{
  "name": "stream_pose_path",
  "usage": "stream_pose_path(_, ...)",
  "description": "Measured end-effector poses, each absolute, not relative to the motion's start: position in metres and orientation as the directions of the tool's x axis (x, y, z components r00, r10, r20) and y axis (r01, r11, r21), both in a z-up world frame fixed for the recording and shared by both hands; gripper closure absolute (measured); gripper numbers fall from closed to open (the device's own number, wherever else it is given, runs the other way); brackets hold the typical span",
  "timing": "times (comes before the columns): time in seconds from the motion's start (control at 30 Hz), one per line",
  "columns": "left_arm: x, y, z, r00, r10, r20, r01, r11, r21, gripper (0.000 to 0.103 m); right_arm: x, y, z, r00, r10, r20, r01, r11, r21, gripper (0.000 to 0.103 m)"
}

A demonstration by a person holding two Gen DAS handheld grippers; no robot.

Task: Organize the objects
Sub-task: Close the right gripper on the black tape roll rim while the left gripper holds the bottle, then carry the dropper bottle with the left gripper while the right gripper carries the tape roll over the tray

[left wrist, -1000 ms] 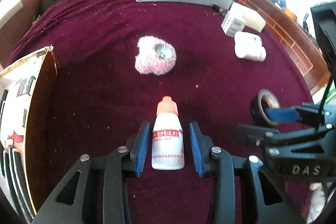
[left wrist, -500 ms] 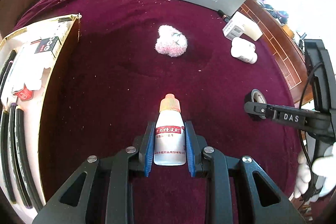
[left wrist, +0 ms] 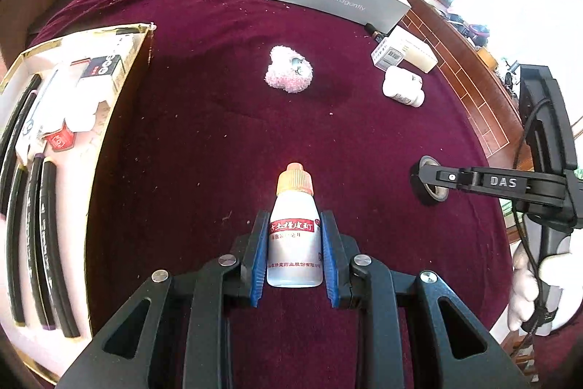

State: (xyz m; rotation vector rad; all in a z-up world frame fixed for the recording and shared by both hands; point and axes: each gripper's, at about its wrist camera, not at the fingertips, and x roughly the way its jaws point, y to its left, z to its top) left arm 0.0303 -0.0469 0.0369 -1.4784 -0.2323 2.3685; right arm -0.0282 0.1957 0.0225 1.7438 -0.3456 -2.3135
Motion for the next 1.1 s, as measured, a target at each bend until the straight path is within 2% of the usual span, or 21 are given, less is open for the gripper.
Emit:
stream_pose_path(0.1, 0.035, -0.049, 0.036, -0.396, 0.371, -0.840, -0.193, -0.928, -0.319, 0.081, -0.026, 0.191, 0.020, -0.280, -0.252, -0.926, 0.049, -0.967, 0.248, 0.092)
stream_pose_path(0.17, 0.038, -0.050, 0.036, -0.392, 0.373, -0.841, -0.193, -0.927, -0.321, 0.081, -0.024, 0.185, 0.020, -0.293, -0.199, -0.935, 0.092, -0.979, 0.180, 0.085)
stream_pose_path(0.2, 0.040, -0.050, 0.035, -0.389, 0.374, -0.842, -0.192, -0.927, -0.323, 0.081, -0.024, 0.181, 0.018, -0.290, -0.164, -0.943, 0.110, -0.984, 0.138, 0.070)
stream_pose_path(0.23, 0.041, -0.050, 0.034, -0.386, 0.376, -0.842, -0.192, -0.926, -0.325, 0.081, -0.024, 0.176, 0.014, -0.298, -0.108, -0.948, 0.122, -0.990, 0.074, 0.058)
stream_pose_path(0.33, 0.045, -0.050, 0.032, -0.382, 0.378, -0.844, -0.194, -0.925, -0.327, 0.081, -0.023, 0.167, 0.003, -0.331, -0.007, -0.944, 0.149, -0.988, -0.046, 0.058)
stream_pose_path(0.4, 0.048, -0.051, 0.033, -0.381, 0.380, -0.843, -0.194, -0.924, -0.330, 0.081, -0.022, 0.169, 0.003, -0.342, 0.002, -0.940, 0.146, -0.988, -0.055, 0.058)
stream_pose_path(0.47, 0.049, -0.053, 0.033, -0.384, 0.382, -0.841, -0.191, -0.924, -0.332, 0.081, -0.022, 0.179, 0.005, -0.321, -0.054, -0.946, 0.121, -0.993, 0.015, 0.065)
stream_pose_path(0.5, 0.050, -0.054, 0.034, -0.386, 0.383, -0.839, -0.191, -0.923, -0.334, 0.081, -0.022, 0.183, 0.007, -0.315, -0.063, -0.947, 0.119, -0.993, 0.027, 0.085)
stream_pose_path(0.53, 0.051, -0.055, 0.035, -0.390, 0.385, -0.836, -0.190, -0.922, -0.336, 0.081, -0.021, 0.189, 0.009, -0.298, -0.091, -0.950, 0.121, -0.991, 0.058, 0.095)
stream_pose_path(0.77, 0.056, -0.059, 0.037, -0.400, 0.390, -0.829, -0.186, -0.921, -0.344, 0.080, -0.004, 0.197, 0.019, -0.292, -0.148, -0.945, 0.101, -0.987, 0.124, 0.096)
stream_pose_path(1.1, 0.068, -0.079, 0.050, -0.433, 0.378, -0.819, -0.163, -0.926, -0.341, 0.080, 0.002, 0.165, 0.037, -0.318, -0.196, -0.927, 0.172, -0.974, 0.147, 0.096)
